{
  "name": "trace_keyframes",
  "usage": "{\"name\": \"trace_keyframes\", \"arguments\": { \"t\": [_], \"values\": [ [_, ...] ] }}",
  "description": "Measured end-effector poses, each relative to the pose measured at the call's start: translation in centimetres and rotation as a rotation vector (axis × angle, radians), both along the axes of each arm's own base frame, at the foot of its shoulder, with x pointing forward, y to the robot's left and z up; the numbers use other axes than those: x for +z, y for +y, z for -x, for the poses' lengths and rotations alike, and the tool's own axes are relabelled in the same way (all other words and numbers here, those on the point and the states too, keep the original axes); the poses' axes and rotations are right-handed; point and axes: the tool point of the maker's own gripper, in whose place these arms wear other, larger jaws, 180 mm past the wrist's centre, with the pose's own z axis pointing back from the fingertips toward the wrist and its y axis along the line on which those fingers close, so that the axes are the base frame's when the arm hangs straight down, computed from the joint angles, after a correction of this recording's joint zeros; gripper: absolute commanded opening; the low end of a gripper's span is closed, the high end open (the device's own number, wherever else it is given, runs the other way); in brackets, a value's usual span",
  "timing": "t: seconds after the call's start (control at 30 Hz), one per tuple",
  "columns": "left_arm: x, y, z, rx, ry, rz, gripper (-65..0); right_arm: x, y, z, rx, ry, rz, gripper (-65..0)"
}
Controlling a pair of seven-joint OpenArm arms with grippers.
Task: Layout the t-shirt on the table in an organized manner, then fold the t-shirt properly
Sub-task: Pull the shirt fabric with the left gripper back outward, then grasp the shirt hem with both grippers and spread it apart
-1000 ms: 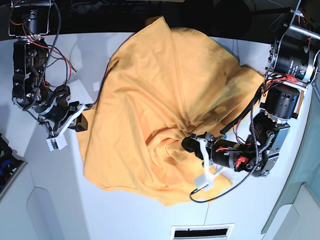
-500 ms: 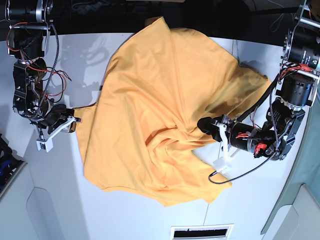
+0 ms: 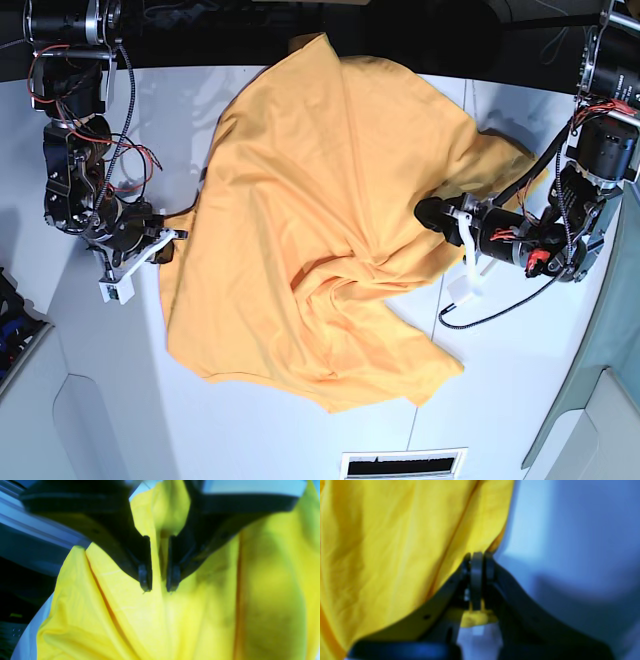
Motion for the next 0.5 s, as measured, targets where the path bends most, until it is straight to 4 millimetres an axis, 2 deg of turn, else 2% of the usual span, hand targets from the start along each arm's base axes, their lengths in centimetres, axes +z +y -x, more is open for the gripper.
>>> {"name": "trace_keyframes", "arguments": {
  "t": [0.1, 0.17, 0.3, 0.5],
  "values": [
    [-1.4, 0.4, 1.1, -0.017, 0.000, -0.045, -51.4, 0.0, -1.6, 0.1, -0.001, 0.003, 0.042, -65.0],
    [-1.9, 1.0, 1.0, -0.035, -0.033, -0.083, -51.5, 0.1, -2.4, 0.2, -0.008, 0.006, 0.059, -65.0],
    [-2.1, 2.4, -0.9, -0.044, -0.135, -0.182, -51.6, 0.1, -4.0, 0.6, -0.010, 0.021, 0.087, -65.0],
    [-1.4, 4.7, -3.6, -0.026, -0.190, -0.321, -51.6, 0.6, -8.4, 2.6, -0.114, 0.040, 0.067, -65.0]
  ]
}}
